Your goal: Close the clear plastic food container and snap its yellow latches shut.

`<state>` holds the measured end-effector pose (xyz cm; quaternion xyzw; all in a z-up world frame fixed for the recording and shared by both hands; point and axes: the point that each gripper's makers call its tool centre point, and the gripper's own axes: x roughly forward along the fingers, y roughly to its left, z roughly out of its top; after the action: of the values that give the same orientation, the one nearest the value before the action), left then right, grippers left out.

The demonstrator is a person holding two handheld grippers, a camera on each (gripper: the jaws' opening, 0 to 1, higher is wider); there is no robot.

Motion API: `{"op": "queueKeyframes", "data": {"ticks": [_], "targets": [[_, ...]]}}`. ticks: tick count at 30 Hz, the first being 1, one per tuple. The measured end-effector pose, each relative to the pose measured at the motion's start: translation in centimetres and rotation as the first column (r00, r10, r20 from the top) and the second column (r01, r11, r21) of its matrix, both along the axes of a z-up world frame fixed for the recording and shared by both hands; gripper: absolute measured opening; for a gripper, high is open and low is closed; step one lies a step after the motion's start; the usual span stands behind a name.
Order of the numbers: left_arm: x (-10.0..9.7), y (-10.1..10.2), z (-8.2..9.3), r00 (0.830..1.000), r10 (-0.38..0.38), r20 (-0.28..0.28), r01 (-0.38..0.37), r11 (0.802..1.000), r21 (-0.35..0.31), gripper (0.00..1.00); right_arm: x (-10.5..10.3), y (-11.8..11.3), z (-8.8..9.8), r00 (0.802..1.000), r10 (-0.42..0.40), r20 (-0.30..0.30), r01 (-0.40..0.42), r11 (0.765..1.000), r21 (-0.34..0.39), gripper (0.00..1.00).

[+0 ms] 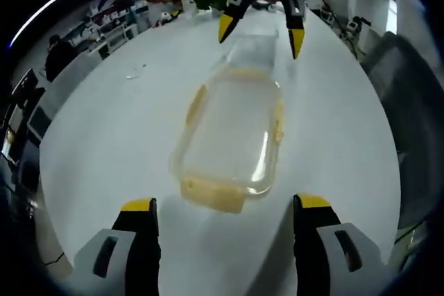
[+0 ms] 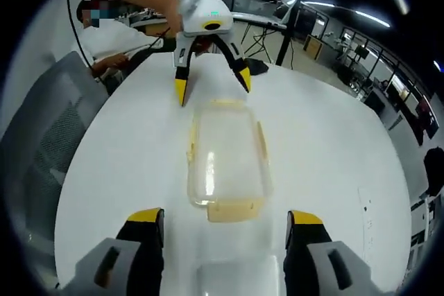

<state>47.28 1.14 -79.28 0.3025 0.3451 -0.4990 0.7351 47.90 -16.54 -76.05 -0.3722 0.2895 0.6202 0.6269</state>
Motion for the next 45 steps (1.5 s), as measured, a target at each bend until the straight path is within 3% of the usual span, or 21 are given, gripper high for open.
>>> {"op": "queueKeyframes", "data": {"ticks": [7, 35, 45], "targets": [[-0.1, -0.5, -0.2, 0.998, -0.061, -0.019, 0.061, 0.998, 0.015, 0.78, 0.0, 0.8, -0.5, 0.999, 0.016, -0.032, -0.016, 1.0, -0.011, 0.7], [0.3, -0.5, -1.1, 0.99, -0.098, -0.098, 0.097, 0.995, -0.013, 0.78, 0.3, 1.6, -3.7, 0.994, 0.05, -0.1, -0.06, 0.992, -0.107, 0.64], [0.4, -0.6, -1.1, 0.989, -0.113, -0.097, 0.112, 0.994, -0.016, 0.74, 0.4, 1.2, -4.3, 0.992, 0.059, -0.113, -0.076, 0.986, -0.147, 0.53]]}}
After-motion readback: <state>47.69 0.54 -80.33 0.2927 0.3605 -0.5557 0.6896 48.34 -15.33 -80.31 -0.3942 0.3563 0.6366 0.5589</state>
